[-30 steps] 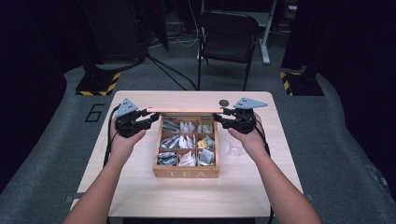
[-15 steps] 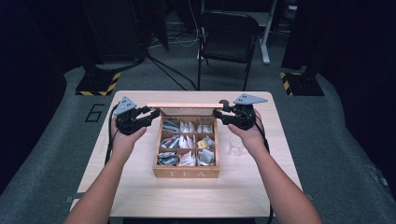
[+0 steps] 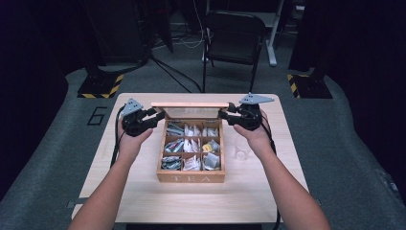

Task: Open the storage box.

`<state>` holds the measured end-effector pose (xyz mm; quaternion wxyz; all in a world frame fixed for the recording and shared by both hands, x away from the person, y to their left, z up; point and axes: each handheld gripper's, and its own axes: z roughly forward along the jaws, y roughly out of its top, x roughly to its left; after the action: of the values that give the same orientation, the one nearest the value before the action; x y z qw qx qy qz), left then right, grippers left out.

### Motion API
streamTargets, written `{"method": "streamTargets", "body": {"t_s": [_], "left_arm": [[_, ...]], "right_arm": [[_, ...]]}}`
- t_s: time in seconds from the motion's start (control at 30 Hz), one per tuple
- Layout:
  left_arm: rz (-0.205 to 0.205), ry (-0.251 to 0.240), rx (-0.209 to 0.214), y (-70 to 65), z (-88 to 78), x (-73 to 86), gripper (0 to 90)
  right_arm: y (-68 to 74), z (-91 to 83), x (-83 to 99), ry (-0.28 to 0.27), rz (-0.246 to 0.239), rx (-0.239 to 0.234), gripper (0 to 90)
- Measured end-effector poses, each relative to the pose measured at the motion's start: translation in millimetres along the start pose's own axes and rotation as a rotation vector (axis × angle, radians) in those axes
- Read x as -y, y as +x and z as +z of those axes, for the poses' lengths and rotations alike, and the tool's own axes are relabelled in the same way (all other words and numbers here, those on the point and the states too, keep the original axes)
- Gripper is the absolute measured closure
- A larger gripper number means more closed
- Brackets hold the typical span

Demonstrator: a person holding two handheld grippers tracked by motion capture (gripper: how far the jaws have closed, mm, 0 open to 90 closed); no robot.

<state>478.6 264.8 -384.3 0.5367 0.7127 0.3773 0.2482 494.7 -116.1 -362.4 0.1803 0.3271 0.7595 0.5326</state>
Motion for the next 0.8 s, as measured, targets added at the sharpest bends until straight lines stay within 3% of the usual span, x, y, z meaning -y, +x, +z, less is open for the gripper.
{"method": "streamTargets", "body": {"t_s": [0.23,0.6,0.8], "left_arm": [[0.007,-0.008,-0.005,0.9,1.6,-0.5,60.0],[0.014,0.019,-0.011,4.1,5.7,-9.1,60.7],[0.004,0.0,-0.013,5.6,7.9,-8.9,60.8]], "right_arm": [[-2.4,1.6,-0.4,-0.017,0.003,-0.001,56.0],[-6.7,4.7,-5.5,-0.016,0.008,0.001,55.9],[-12.6,7.9,-4.1,-0.022,0.023,-0.009,53.9]]}}
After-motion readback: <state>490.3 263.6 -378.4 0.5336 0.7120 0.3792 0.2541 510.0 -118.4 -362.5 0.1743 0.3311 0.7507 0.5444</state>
